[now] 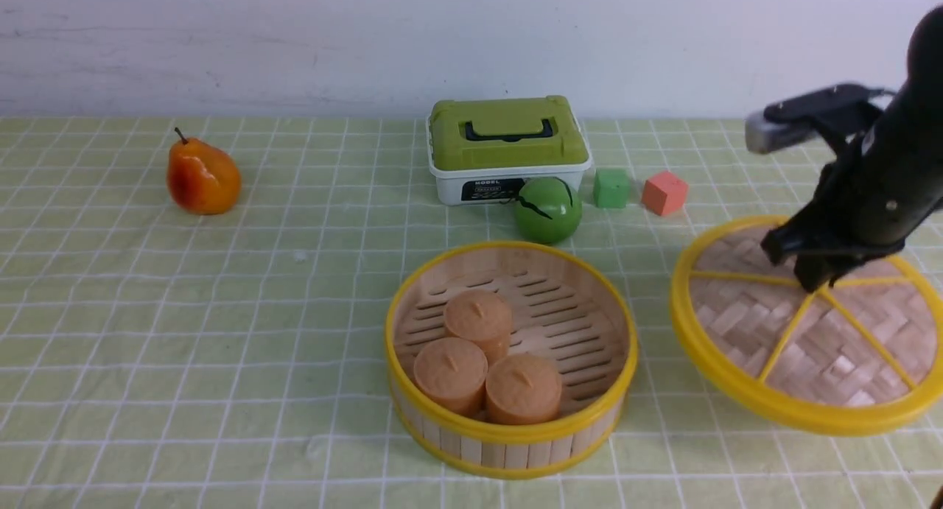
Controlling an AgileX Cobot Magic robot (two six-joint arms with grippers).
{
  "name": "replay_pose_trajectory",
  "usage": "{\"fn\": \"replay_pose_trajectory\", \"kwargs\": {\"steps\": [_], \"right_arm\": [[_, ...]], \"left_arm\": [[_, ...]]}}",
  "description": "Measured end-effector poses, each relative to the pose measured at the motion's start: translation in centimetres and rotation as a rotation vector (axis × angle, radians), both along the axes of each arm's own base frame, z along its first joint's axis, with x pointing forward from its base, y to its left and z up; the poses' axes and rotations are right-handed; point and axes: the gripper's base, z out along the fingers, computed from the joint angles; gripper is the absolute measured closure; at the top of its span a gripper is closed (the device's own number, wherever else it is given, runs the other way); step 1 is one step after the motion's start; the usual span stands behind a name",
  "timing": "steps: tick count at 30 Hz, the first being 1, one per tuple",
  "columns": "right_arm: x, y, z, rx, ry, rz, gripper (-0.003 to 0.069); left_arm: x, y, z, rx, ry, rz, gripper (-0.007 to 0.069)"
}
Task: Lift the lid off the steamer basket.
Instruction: Use the right arm to place the steamer lid on the table
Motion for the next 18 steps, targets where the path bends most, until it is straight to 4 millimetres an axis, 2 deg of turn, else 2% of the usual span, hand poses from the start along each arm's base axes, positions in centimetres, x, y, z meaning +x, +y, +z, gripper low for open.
{"fn": "replay_pose_trajectory", "kwargs": {"steps": [3,9,12,13,15,18], "right_arm": [[0.5,0.0,-2.3,0.01,-0.006,-0.027,0.0581],[1.5,0.2,-4.1,0.04,-0.02,-0.072,0.0543],[1.6,0.2,-4.3,0.055,-0.018,-0.104,0.0429],[1.6,0.2,-4.3,0.055,-0.018,-0.106,0.0411],[1.4,0.2,-4.1,0.059,-0.016,-0.11,0.0314],[0.7,0.2,-2.6,0.069,-0.028,-0.11,0.0214]], "left_arm": [[0.0,0.0,0.0,0.0,0.0,0.0,0.0386],[0.0,0.0,0.0,0.0,0.0,0.0,0.0386],[0.0,0.0,0.0,0.0,0.0,0.0,0.0386],[0.0,0.0,0.0,0.0,0.0,0.0,0.0386],[0.0,0.0,0.0,0.0,0.0,0.0,0.0386],[0.0,0.0,0.0,0.0,0.0,0.0,0.0386]]}}
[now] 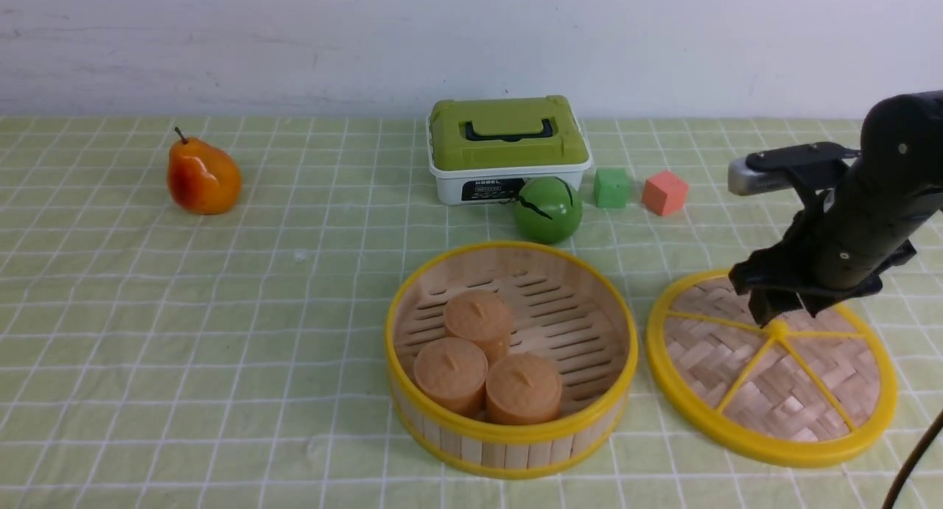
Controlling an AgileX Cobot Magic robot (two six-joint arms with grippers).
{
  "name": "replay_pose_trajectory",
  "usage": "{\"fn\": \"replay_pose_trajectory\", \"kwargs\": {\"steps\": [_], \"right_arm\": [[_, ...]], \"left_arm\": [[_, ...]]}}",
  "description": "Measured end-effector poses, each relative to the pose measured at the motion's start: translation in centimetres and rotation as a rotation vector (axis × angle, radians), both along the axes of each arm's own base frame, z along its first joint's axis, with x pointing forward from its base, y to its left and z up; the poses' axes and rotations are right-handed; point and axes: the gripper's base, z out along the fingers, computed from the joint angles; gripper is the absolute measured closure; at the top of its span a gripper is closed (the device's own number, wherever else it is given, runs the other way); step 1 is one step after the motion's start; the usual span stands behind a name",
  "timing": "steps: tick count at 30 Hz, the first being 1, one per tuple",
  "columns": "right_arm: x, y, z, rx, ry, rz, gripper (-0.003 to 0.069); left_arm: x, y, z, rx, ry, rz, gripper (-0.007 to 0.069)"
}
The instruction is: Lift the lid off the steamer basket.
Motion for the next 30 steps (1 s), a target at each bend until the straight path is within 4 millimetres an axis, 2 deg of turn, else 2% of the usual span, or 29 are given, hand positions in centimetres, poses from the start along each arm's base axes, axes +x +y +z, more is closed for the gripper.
{"fn": "replay_pose_trajectory", "kwargs": {"steps": [2,3,4,6,8,11,18,23,26,30], "right_arm": [[-1.0,0.0,2.3,0.01,-0.041,0.011,0.0193],[-1.2,0.0,2.6,0.012,-0.046,0.013,0.0192],[-2.9,-0.1,6.0,0.031,-0.126,0.036,0.0199],[-4.4,-0.1,8.2,0.049,-0.188,0.059,0.0216],[-6.9,-0.1,10.7,0.072,-0.27,0.085,0.0259],[-10.8,-0.4,12.4,0.085,-0.353,0.115,0.0361],[-20.1,-1.5,11.6,0.108,-0.482,0.118,0.0649],[-25.2,-2.0,11.1,0.13,-0.591,0.119,0.0683],[-26.7,-2.2,10.8,0.137,-0.642,0.118,0.0684],[-27.6,-2.3,10.5,0.141,-0.663,0.118,0.0684]], "left_arm": [[0.0,0.0,0.0,0.0,0.0,0.0,0.0386],[0.0,0.0,0.0,0.0,0.0,0.0,0.0386],[0.0,0.0,0.0,0.0,0.0,0.0,0.0386],[0.0,0.0,0.0,0.0,0.0,0.0,0.0386],[0.0,0.0,0.0,0.0,0.0,0.0,0.0386],[0.0,0.0,0.0,0.0,0.0,0.0,0.0386],[0.0,0.0,0.0,0.0,0.0,0.0,0.0386],[0.0,0.0,0.0,0.0,0.0,0.0,0.0386],[0.0,0.0,0.0,0.0,0.0,0.0,0.0386],[0.0,0.0,0.0,0.0,0.0,0.0,0.0386]]}}
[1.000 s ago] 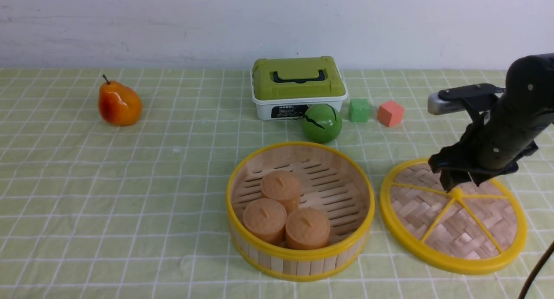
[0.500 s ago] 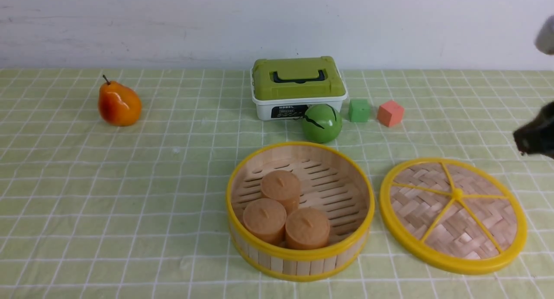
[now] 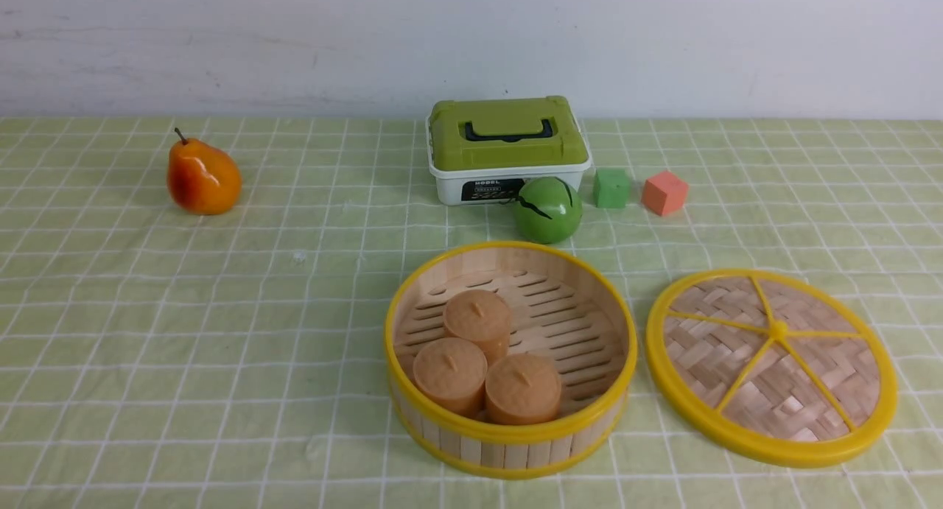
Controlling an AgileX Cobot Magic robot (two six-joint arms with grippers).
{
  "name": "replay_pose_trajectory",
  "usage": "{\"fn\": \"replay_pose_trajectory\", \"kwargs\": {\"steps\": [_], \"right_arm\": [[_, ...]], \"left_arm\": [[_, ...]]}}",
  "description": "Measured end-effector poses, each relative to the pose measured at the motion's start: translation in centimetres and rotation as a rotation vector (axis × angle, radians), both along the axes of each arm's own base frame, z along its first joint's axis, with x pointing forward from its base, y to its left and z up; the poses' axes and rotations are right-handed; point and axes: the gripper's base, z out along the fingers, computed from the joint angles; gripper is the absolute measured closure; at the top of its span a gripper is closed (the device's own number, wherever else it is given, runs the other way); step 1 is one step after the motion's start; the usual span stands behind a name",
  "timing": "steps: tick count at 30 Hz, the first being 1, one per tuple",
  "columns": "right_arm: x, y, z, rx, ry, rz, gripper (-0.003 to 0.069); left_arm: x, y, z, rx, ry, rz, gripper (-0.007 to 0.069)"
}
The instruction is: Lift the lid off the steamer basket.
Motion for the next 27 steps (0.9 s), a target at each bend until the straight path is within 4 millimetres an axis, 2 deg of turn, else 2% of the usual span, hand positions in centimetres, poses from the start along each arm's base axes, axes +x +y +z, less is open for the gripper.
{"fn": "replay_pose_trajectory", "kwargs": {"steps": [15,20,24,27], "right_arm": [[-0.3,0.0,0.0,-0.001,0.004,0.003,0.0672],[-0.2,-0.4,-0.3,-0.059,-0.002,-0.014,0.0669],[-0.2,-0.5,-1.3,-0.044,-0.091,-0.035,0.0666],[-1.0,-0.9,-3.3,-0.011,-0.206,-0.075,0.0662]], "left_arm": [[0.0,0.0,0.0,0.0,0.0,0.0,0.0386],[0.0,0.0,0.0,0.0,0.0,0.0,0.0386],[0.0,0.0,0.0,0.0,0.0,0.0,0.0386],[0.0,0.0,0.0,0.0,0.0,0.0,0.0386]]}}
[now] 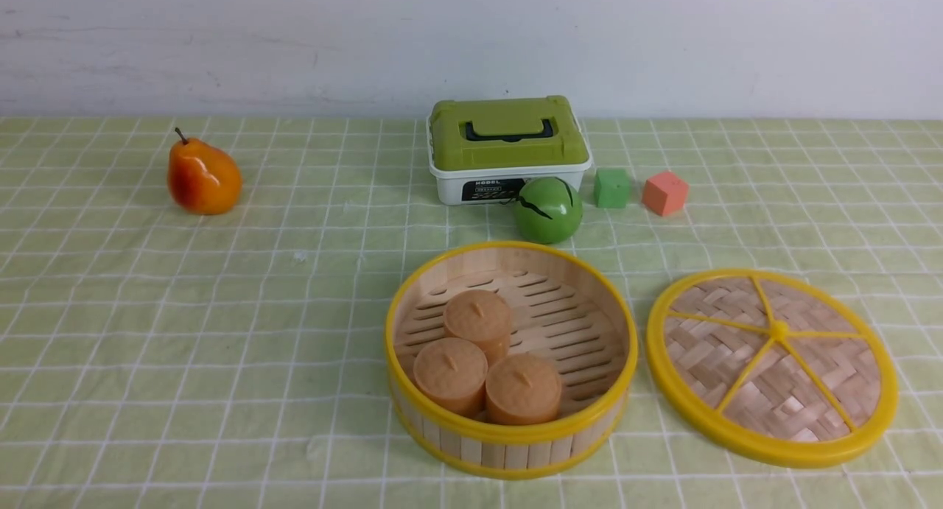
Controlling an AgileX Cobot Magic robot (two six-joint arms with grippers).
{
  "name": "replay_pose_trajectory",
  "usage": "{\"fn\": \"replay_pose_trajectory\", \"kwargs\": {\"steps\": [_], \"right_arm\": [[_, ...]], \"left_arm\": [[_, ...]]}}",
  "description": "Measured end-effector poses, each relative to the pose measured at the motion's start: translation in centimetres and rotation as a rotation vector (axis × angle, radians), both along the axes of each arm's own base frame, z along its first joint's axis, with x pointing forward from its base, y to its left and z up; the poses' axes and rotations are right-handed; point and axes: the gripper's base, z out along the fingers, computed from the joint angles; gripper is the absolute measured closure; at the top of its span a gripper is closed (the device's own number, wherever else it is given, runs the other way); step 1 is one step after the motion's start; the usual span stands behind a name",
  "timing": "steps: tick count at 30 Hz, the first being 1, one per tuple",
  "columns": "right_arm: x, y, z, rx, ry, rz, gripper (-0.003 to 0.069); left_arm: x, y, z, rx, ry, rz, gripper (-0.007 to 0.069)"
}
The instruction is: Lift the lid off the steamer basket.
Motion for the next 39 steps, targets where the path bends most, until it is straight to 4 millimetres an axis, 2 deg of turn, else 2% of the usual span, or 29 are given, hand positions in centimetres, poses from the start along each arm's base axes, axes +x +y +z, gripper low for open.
{"fn": "replay_pose_trajectory", "kwargs": {"steps": [1,6,7,8,12,21,28,39], "right_arm": [[-0.4,-0.3,-1.3,0.024,-0.066,-0.032,0.0659],[-2.0,-1.3,-7.6,0.12,-0.148,-0.166,0.0649],[-2.0,-1.3,-7.8,0.123,-0.148,-0.171,0.0648],[-2.3,-1.4,-9.3,0.156,-0.147,-0.203,0.0646],[-2.8,-1.6,-12.2,0.202,-0.139,-0.247,0.0643],[-3.1,-1.7,-13.4,0.177,-0.025,-0.254,0.0631],[-3.2,-1.4,-13.6,0.175,0.019,-0.212,0.0622],[-3.3,-1.6,-13.7,0.186,0.028,-0.26,0.0615]], "left_arm": [[0.0,0.0,0.0,0.0,0.0,0.0,0.0386],[0.0,0.0,0.0,0.0,0.0,0.0,0.0386],[0.0,0.0,0.0,0.0,0.0,0.0,0.0386],[0.0,0.0,0.0,0.0,0.0,0.0,0.0386],[0.0,0.0,0.0,0.0,0.0,0.0,0.0386],[0.0,0.0,0.0,0.0,0.0,0.0,0.0386],[0.0,0.0,0.0,0.0,0.0,0.0,0.0386],[0.0,0.0,0.0,0.0,0.0,0.0,0.0386]]}}
